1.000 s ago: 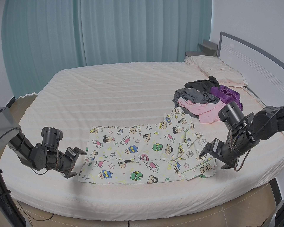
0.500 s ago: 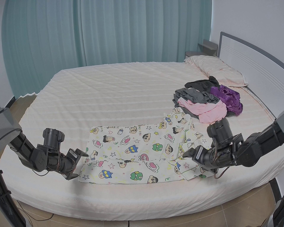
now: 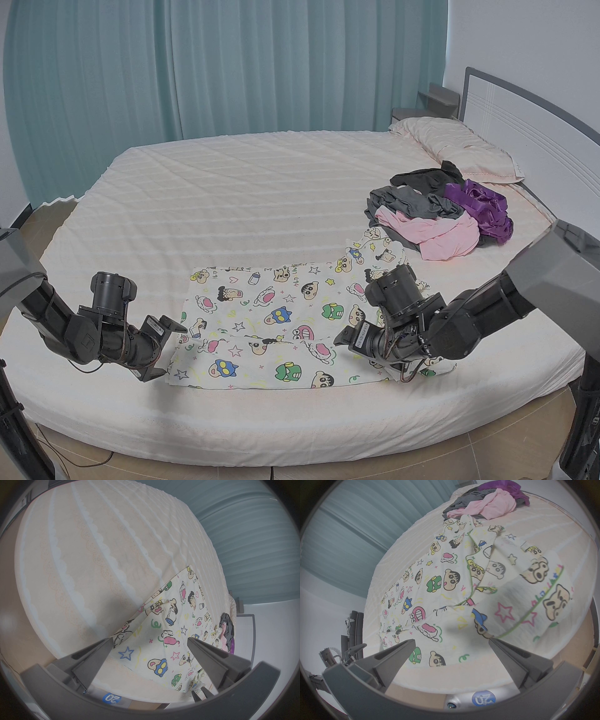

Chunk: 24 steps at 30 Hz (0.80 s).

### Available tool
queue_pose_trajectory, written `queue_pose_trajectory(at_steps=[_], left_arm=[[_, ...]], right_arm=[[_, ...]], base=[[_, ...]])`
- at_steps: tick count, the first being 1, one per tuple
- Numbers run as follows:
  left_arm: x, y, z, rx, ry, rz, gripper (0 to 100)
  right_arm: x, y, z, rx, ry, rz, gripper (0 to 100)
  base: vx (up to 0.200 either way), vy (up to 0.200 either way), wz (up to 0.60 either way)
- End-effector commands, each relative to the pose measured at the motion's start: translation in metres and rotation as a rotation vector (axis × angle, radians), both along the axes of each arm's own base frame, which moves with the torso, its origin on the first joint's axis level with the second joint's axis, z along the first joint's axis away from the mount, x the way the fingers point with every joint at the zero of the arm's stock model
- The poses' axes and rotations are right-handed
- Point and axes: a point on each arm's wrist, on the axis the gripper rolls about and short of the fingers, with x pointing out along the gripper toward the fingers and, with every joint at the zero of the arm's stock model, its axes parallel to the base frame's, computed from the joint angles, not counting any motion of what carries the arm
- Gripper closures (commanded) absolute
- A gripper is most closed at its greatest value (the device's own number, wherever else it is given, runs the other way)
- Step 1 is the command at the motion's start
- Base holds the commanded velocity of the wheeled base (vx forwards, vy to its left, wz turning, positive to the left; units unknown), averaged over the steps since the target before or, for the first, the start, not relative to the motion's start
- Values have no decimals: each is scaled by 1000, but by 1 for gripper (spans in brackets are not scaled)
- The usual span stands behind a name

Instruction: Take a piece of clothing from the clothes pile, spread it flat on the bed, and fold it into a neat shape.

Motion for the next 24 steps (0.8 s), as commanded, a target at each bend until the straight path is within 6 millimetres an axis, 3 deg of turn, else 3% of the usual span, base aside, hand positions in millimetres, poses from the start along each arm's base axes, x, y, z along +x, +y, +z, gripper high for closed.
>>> queue_pose_trajectory(at_steps=[1, 24], left_arm=[[0, 0, 0, 0, 1, 0, 0], [0, 0, -2, 3, 6, -1, 0]], right_arm=[[15, 14, -27, -33, 41, 9, 0], [56, 20, -17, 12, -67, -15, 0]], base=[[0, 0, 0], [0, 0, 0]])
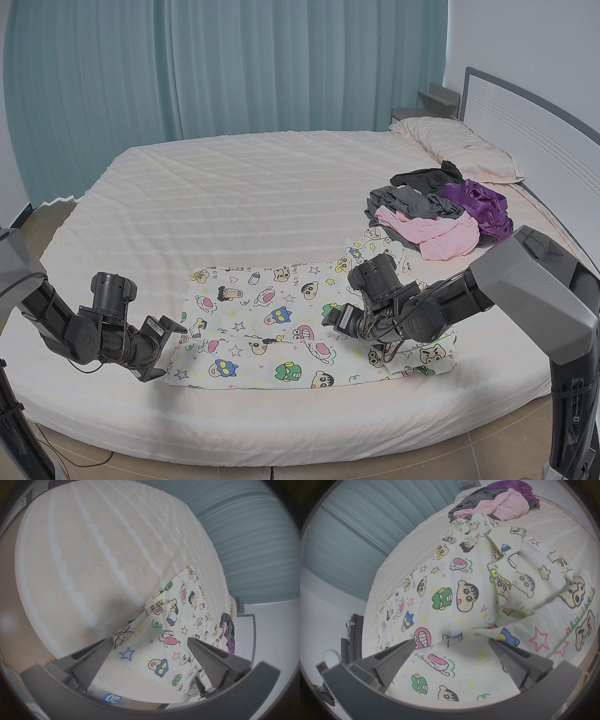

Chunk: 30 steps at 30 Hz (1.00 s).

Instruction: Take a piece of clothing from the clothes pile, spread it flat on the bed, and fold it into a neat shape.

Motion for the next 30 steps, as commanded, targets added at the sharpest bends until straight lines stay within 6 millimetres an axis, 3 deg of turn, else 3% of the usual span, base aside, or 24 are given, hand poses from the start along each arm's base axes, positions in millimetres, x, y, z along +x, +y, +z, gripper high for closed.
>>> queue_pose_trajectory(at_steps=[1, 12, 16, 24, 30], left_arm=[[1, 0, -1, 0, 3, -1, 0], [1, 0, -1, 1, 3, 2, 0], [1, 0, -1, 2, 2, 1, 0], [0, 0, -1, 2, 4, 1, 0], [0, 0, -1, 1, 4, 0, 0]], right_arm=[[8, 1, -2, 6, -8, -9, 0], [15, 3, 8, 31, -39, -12, 0], [8, 0, 26, 58, -54, -11, 0], [-23, -25, 44, 40, -22, -11, 0], [-65, -56, 61, -6, -35, -80, 0]], base=[[0, 0, 0], [0, 0, 0], [0, 0, 0], [0, 0, 0], [0, 0, 0]])
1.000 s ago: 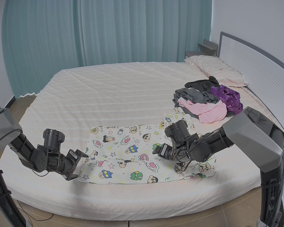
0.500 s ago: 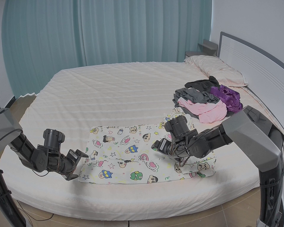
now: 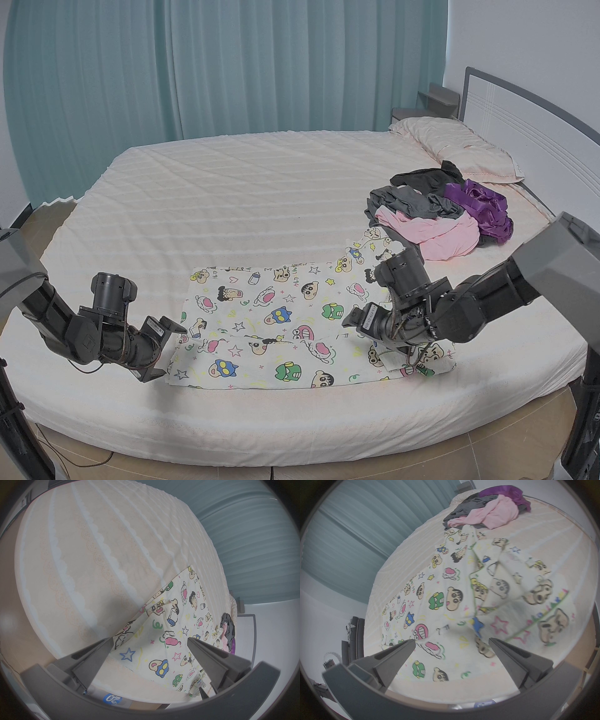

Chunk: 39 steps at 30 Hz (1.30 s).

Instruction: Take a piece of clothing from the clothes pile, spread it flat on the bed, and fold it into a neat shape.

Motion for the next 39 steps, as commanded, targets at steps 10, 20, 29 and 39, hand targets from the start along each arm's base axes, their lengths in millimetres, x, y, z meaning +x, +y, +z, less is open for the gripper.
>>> queue_pose_trajectory(at_steps=[10, 20, 29, 39], left_arm=[[-4, -1, -2, -1, 12, -5, 0], [-4, 0, -2, -1, 14, -1, 0], [-4, 0, -2, -2, 14, -2, 0], [-4, 0, -2, -1, 13, -1, 0]], right_arm=[[-85, -95, -9, -15, -29, -234, 0], [-88, -117, -23, 88, -107, -361, 0], [-81, -115, -27, 123, -127, -375, 0], [-67, -116, -37, 140, -160, -396, 0]], base=[[0, 0, 0], [0, 0, 0], [0, 0, 0], [0, 0, 0]])
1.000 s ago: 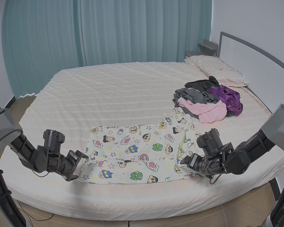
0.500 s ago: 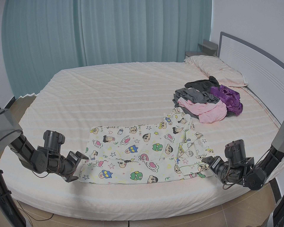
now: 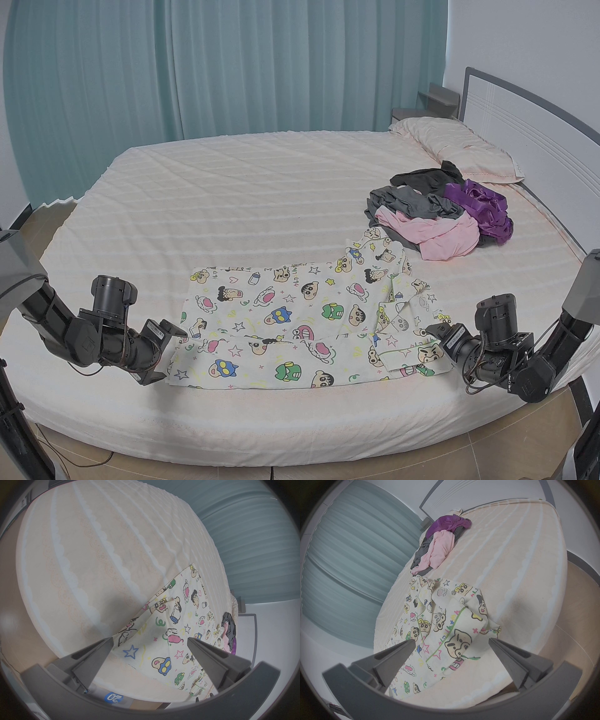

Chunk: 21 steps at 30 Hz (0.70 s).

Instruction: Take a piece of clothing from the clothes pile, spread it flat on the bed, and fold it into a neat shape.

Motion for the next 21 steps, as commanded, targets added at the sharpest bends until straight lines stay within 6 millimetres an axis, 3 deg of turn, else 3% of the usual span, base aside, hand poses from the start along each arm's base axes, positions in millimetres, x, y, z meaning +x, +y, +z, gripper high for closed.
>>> queue_pose_trajectory(at_steps=[1, 4, 5, 18, 21], left_arm=[[0, 0, 0, -1, -1, 0, 0], [0, 0, -1, 0, 2, 1, 0], [0, 0, -1, -1, 2, 0, 0], [0, 0, 0, 0, 1, 1, 0], [0, 0, 0, 0, -1, 1, 0]], right_arm=[[8, -2, -13, -7, 22, -19, 0], [12, -4, -14, -1, 0, -27, 0], [12, -4, -14, 0, -3, -27, 100], [5, -6, -10, -6, -9, -24, 100], [0, -6, -2, -8, -27, -13, 100]], base=[[0, 0, 0], [0, 0, 0], [0, 0, 0], [0, 0, 0], [0, 0, 0]])
